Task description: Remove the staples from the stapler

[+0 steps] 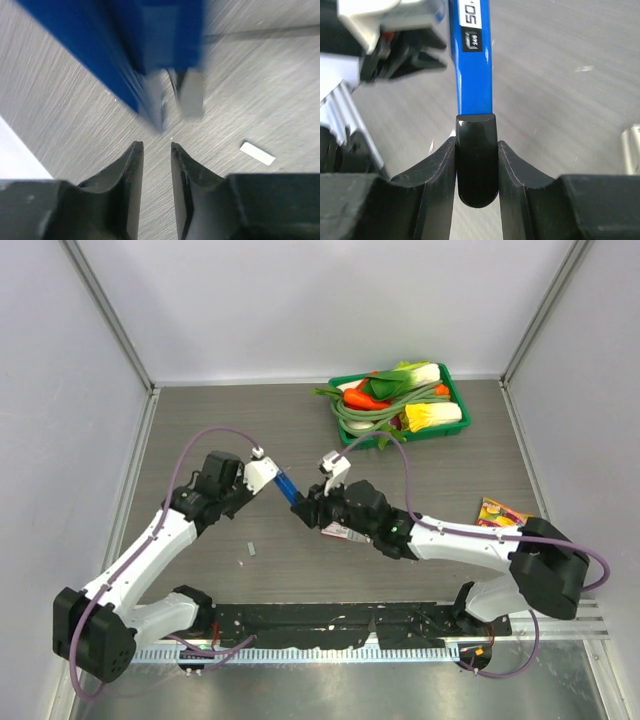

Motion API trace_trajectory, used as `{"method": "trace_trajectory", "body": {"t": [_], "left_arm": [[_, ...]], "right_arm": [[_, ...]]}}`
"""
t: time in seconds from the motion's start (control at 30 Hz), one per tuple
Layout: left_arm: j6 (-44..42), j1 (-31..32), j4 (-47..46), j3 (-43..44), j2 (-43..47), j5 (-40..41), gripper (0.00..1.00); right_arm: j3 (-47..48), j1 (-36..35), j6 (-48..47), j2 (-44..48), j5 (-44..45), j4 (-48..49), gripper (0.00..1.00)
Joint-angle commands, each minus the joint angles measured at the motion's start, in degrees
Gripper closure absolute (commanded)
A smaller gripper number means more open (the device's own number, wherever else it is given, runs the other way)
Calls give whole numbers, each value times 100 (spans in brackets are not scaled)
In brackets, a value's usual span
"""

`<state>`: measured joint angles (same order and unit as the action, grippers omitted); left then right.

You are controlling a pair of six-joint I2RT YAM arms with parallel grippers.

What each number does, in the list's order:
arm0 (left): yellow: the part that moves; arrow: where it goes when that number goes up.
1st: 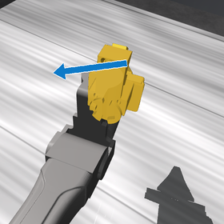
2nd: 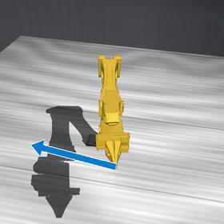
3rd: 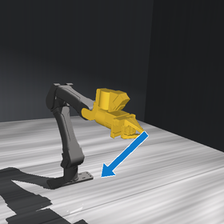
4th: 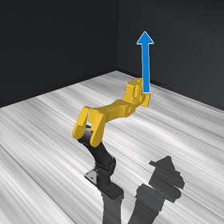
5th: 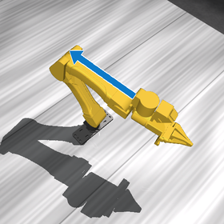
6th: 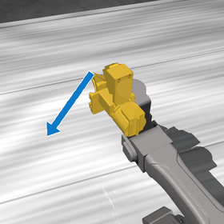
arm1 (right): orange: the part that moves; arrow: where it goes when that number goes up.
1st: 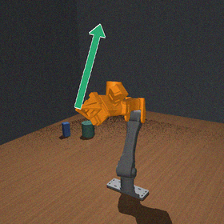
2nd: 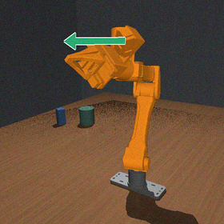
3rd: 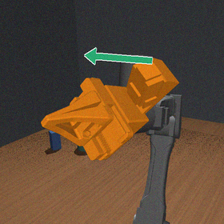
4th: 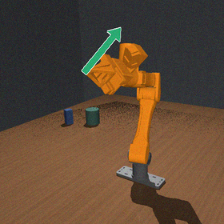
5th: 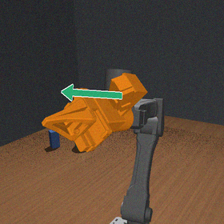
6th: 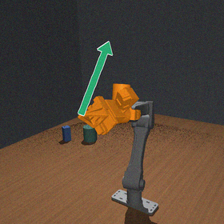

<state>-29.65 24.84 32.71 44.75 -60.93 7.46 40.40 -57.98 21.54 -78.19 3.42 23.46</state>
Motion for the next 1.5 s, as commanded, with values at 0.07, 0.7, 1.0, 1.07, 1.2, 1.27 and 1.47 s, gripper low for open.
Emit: {"method": "trace_trajectory", "body": {"t": [0.07, 0.7, 1.0, 1.07, 1.2, 1.27, 1.47], "left_arm": [[1048, 47, 1246, 947, 37, -1256, 50], [2006, -1349, 1633, 1721, -7, -1501, 31], [2104, -2141, 2029, 1801, 221, -2170, 32], [2086, -2159, 2029, 1739, 344, -2161, 32], [2112, -2176, 2055, 1633, 406, -2135, 32], [2139, -2185, 2047, 1607, 415, -2153, 32], [2288, -2185, 1845, 1510, 389, -2144, 32]], "right_arm": [[1319, 85, -194, -653, 669, 202, 99], [2638, 260, -983, -2532, 1011, 1615, 99], [3808, 24, -2619, -4431, 1890, 3179, 99], [3939, -29, -3049, -4773, 2082, 3662, 99], [4116, -170, -3542, -5074, 2347, 3798, 99], [4003, -214, -3569, -5048, 2426, 3658, 99], [3790, -214, -2859, -4530, 2804, 2227, 82]]}}
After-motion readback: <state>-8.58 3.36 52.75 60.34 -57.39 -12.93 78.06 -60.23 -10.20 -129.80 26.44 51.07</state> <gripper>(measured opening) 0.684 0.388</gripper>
